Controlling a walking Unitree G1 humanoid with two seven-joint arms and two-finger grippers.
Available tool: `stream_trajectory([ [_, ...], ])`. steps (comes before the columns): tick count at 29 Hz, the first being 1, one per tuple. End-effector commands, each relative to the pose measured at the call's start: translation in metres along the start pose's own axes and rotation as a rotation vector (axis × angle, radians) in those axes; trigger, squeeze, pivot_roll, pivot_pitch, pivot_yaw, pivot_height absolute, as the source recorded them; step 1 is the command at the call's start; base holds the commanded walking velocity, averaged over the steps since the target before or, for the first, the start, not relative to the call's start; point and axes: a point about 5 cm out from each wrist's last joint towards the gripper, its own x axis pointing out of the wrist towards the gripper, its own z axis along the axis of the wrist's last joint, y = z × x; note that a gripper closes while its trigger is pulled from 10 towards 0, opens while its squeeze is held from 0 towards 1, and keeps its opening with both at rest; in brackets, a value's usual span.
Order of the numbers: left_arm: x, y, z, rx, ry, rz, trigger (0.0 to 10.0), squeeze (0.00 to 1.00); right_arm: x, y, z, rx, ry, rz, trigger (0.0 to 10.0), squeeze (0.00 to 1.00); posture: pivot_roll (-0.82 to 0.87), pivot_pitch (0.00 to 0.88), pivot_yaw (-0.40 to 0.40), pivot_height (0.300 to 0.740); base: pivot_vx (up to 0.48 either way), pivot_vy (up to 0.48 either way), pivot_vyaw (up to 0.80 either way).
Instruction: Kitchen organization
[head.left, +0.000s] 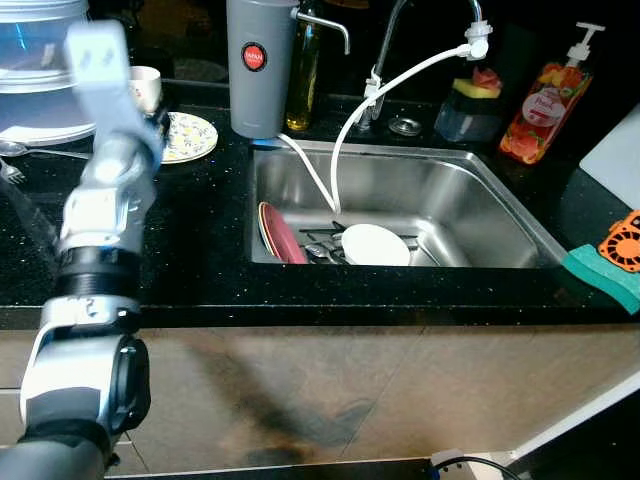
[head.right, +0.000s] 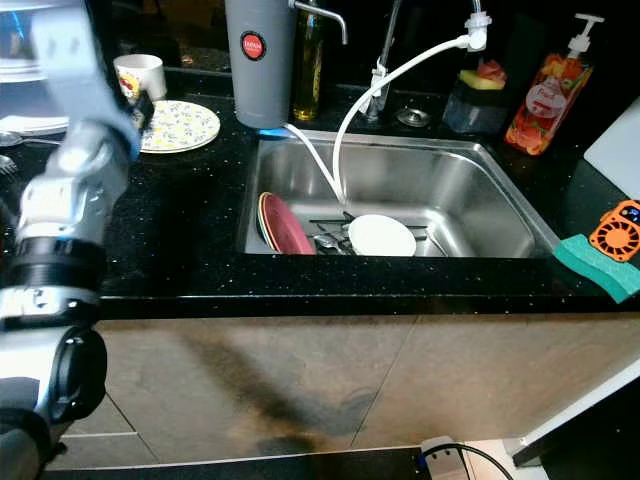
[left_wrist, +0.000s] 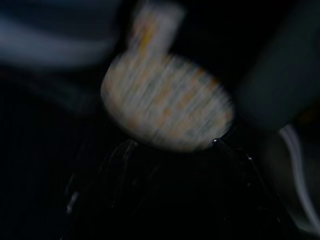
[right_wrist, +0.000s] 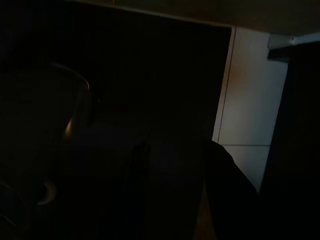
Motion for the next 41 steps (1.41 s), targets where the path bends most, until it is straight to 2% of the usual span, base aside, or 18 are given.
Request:
stream_trajectory([
  [1, 0.0, -0.002, -0.006, -0.075, 0.038, 0.001, 10.0, 0.0, 0.0, -0.001, 0.001, 0.0, -0.003, -0.004, 10.0, 0.0, 0.13, 0.0, -0.083, 0.74, 0.0, 0.0, 0.0],
  [4, 0.001, 0.009, -0.014, -0.119, 0.089, 0.058, 10.0, 0.0, 0.0, -0.001, 0.001, -0.003, -0.003, -0.005, 10.0, 0.0, 0.13, 0.0, -0.081, 0.74, 0.0, 0.0, 0.0],
  [5, 0.002, 0.014, -0.019, -0.175, 0.122, 0.085, 10.0, 0.0, 0.0, -0.002, 0.001, -0.004, -0.003, -0.006, 10.0, 0.0, 0.13, 0.0, -0.078, 0.74, 0.0, 0.0, 0.0],
  [7, 0.002, 0.014, -0.019, -0.175, 0.122, 0.085, 10.0, 0.0, 0.0, -0.002, 0.001, -0.004, -0.003, -0.006, 10.0, 0.0, 0.13, 0.0, -0.078, 0.74, 0.0, 0.0, 0.0],
  [9, 0.005, 0.02, -0.026, -0.256, 0.164, 0.122, 10.0, 0.0, 0.0, -0.002, 0.001, -0.002, -0.004, -0.008, 10.0, 0.0, 0.13, 0.0, -0.075, 0.74, 0.0, 0.0, 0.0],
  [13, 0.008, 0.018, -0.032, -0.354, 0.196, 0.116, 10.0, 0.0, 0.0, -0.002, 0.002, 0.002, -0.006, -0.008, 10.0, 0.0, 0.13, 0.0, -0.072, 0.74, 0.0, 0.0, 0.0],
  [17, 0.009, 0.016, -0.032, -0.389, 0.204, 0.111, 10.0, 0.0, 0.0, -0.001, 0.001, 0.002, -0.005, -0.007, 10.0, 0.0, 0.13, 0.0, -0.072, 0.74, 0.0, 0.0, 0.0],
  [19, 0.012, 0.017, -0.03, -0.467, 0.2, 0.132, 10.0, 0.0, 0.0, -0.001, 0.0, 0.002, -0.004, -0.006, 10.0, 0.0, 0.12, 0.0, -0.072, 0.74, 0.0, 0.0, 0.0],
  [22, 0.016, 0.015, -0.024, -0.526, 0.184, 0.137, 10.0, 0.0, -0.001, -0.001, -0.002, 0.003, -0.004, -0.008, 10.0, 0.0, 0.12, 0.01, -0.071, 0.74, 0.0, 0.0, 0.0],
  [26, 0.018, 0.015, -0.017, -0.545, 0.169, 0.15, 10.0, 0.0, -0.002, -0.002, -0.007, 0.005, 0.003, -0.011, 10.0, 0.0, 0.11, 0.034, -0.068, 0.74, 0.0, 0.0, 0.0],
  [30, 0.019, 0.015, -0.013, -0.49, 0.147, 0.155, 10.0, 0.0, -0.003, -0.001, -0.014, 0.007, 0.015, -0.01, 10.0, 0.0, 0.1, 0.054, -0.063, 0.74, 0.0, 0.0, 0.0],
  [32, 0.02, 0.005, 0.013, -0.281, -0.05, 0.063, 10.0, 0.0, -0.005, 0.0, -0.021, 0.014, 0.026, -0.009, 10.0, 0.0, 0.09, 0.064, -0.062, 0.74, 0.0, 0.0, 0.0],
  [34, 0.02, 0.005, 0.013, -0.281, -0.05, 0.063, 10.0, 0.0, -0.005, 0.0, -0.021, 0.014, 0.026, -0.009, 10.0, 0.0, 0.09, 0.064, -0.062, 0.74, 0.0, 0.0, 0.0],
  [36, 0.009, -0.022, 0.049, -0.096, -0.329, -0.133, 10.0, 0.0, -0.006, 0.0, -0.025, 0.017, 0.031, -0.008, 10.0, 0.0, 0.1, 0.07, -0.071, 0.74, 0.0, 0.0, 0.0],
  [37, 0.009, -0.022, 0.049, -0.096, -0.329, -0.133, 10.0, 0.0, -0.006, 0.0, -0.025, 0.017, 0.031, -0.008, 10.0, 0.0, 0.1, 0.07, -0.071, 0.74, 0.0, 0.0, 0.0],
  [38, -0.001, -0.037, 0.061, -0.011, -0.437, -0.234, 10.0, 0.0, -0.006, 0.001, -0.024, 0.016, 0.031, -0.008, 10.0, 0.0, 0.1, 0.068, -0.075, 0.74, 0.0, 0.0, 0.0],
  [39, -0.001, -0.037, 0.061, -0.011, -0.437, -0.234, 10.0, 0.0, -0.006, 0.001, -0.024, 0.016, 0.031, -0.008, 10.0, 0.0, 0.1, 0.068, -0.075, 0.74, 0.0, 0.0, 0.0],
  [41, -0.034, -0.074, 0.073, 0.086, -0.569, -0.521, 10.0, 0.0, -0.004, 0.002, -0.017, 0.015, 0.018, -0.004, 10.0, 0.0, 0.12, 0.052, -0.08, 0.74, 0.0, 0.0, 0.0],
])
